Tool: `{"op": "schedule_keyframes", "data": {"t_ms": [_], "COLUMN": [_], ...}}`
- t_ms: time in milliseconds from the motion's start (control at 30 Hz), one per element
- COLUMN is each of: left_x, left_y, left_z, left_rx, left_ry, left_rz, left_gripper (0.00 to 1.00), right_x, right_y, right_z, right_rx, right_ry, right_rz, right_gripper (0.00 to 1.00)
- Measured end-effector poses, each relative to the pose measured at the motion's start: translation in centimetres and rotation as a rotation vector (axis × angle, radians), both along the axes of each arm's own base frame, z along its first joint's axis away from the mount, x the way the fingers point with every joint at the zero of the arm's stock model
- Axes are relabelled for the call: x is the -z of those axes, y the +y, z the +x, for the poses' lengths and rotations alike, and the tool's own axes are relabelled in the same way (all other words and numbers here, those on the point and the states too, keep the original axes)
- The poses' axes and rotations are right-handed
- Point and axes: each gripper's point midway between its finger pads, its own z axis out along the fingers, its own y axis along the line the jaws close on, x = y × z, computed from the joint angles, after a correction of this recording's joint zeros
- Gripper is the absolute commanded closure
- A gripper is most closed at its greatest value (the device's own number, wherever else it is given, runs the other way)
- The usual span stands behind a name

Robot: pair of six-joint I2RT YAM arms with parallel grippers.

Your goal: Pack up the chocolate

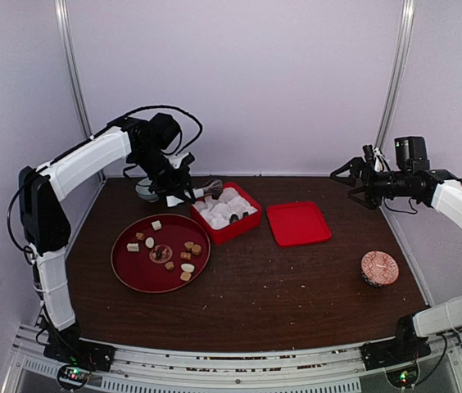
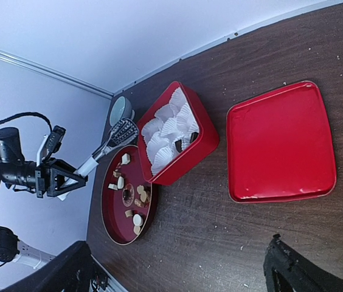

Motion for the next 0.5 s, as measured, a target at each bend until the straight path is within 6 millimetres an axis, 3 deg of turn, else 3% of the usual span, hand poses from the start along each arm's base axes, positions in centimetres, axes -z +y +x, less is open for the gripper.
{"op": "schedule_keyframes", "data": {"t_ms": [167, 500], "left_x": [2.0, 4.8], "left_y": [-1.1, -0.5], "left_z": [-0.5, -1.8], "left_rx": [0.026, 0.034], "left_ry": [0.038, 0.105], "left_rz": [0.006, 0.045], "left_gripper": [0.91, 0.89], "right_x": [0.2, 0.4], "right_y": [0.0, 0.0], "right_z": [-0.1, -0.2], "right_rx": [0.0, -0.001], "right_ry": [0.012, 0.019], "right_rz": [-0.001, -0.005], "right_gripper": [0.0, 0.0]}}
